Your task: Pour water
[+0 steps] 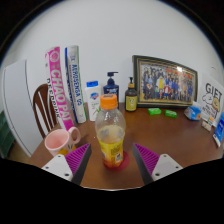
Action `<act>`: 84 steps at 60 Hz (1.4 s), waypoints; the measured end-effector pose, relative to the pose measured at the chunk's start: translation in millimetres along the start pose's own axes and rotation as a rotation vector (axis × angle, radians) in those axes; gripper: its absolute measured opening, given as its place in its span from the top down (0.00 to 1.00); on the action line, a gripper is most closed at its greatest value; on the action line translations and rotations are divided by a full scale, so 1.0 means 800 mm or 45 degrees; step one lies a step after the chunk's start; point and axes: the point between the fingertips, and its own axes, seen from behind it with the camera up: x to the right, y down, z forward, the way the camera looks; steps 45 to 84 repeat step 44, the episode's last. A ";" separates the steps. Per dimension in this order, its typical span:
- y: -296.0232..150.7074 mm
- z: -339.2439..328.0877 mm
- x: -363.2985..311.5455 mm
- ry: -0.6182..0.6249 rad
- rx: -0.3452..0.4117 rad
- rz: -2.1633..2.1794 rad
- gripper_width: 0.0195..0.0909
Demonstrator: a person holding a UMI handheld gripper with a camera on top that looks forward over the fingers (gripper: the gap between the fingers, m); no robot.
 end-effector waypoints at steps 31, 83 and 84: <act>-0.012 -0.234 -0.046 0.239 -0.185 0.029 0.07; -0.015 -0.257 -0.053 0.271 -0.167 0.036 0.08; -0.015 -0.257 -0.053 0.271 -0.167 0.036 0.08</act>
